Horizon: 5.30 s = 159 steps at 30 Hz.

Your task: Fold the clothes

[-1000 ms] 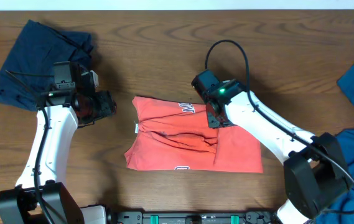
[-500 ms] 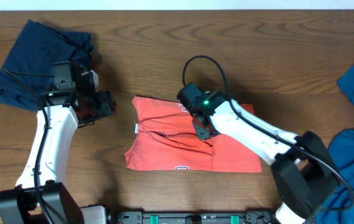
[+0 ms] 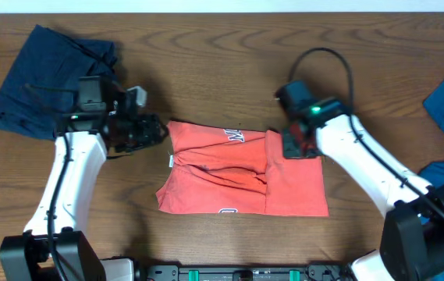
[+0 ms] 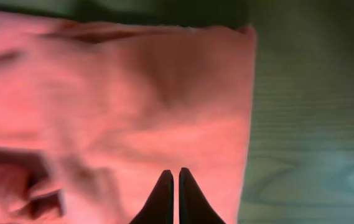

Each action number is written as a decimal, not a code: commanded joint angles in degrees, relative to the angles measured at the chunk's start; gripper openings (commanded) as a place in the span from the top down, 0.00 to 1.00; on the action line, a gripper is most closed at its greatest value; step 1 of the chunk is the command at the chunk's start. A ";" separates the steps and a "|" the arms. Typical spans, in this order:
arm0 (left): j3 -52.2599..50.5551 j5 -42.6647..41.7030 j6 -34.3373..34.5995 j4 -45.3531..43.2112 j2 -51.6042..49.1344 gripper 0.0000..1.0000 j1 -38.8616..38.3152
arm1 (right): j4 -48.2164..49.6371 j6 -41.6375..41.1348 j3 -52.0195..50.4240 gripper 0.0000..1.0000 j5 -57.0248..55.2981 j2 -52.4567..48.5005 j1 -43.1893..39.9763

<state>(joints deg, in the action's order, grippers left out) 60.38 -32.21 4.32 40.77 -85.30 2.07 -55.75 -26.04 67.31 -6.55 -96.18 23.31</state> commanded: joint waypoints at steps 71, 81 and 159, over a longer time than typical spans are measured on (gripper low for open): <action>-3.41 -12.33 -8.59 -0.87 -26.05 0.20 -9.73 | 30.97 2.32 -23.71 0.95 27.34 -1.05 -7.58; -5.09 -8.46 -4.15 -7.08 -26.25 0.63 -12.81 | 30.73 2.32 -23.71 0.96 27.36 -1.03 -7.58; -0.26 6.36 11.30 5.40 -12.66 0.94 -8.63 | 18.64 2.56 -19.67 0.82 18.60 15.72 -14.75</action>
<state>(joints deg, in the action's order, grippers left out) 56.80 -33.19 17.72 44.29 -102.13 -6.72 -37.12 -23.46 45.71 13.15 -84.03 10.26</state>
